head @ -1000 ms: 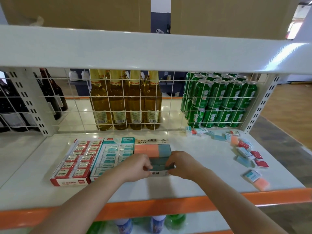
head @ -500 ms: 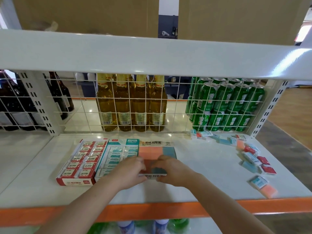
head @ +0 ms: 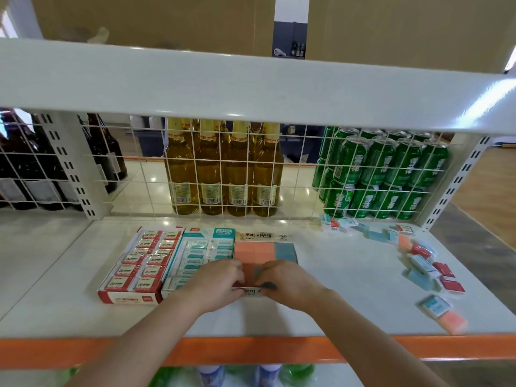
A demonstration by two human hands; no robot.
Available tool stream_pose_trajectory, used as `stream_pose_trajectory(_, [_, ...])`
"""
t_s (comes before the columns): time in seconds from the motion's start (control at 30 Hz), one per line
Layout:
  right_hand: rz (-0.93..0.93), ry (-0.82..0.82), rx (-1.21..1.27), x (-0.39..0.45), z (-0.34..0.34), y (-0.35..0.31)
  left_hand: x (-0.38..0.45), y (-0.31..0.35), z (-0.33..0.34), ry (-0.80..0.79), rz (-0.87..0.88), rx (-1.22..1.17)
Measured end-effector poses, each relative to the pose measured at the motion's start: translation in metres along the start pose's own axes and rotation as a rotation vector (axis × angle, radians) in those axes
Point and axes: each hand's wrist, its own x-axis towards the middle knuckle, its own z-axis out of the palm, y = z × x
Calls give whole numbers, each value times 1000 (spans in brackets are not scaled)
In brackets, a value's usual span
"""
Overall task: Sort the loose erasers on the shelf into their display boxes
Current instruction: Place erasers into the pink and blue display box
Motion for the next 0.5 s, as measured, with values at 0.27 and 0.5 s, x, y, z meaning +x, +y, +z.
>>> stream_pose_trajectory(0.27, [18,43,72,-4,5,4,2,6,-3,1,-55,-51])
stream_pose_trajectory(0.5, [155,58,30,-29,-20,35,11,17,-9,25,-64,-132])
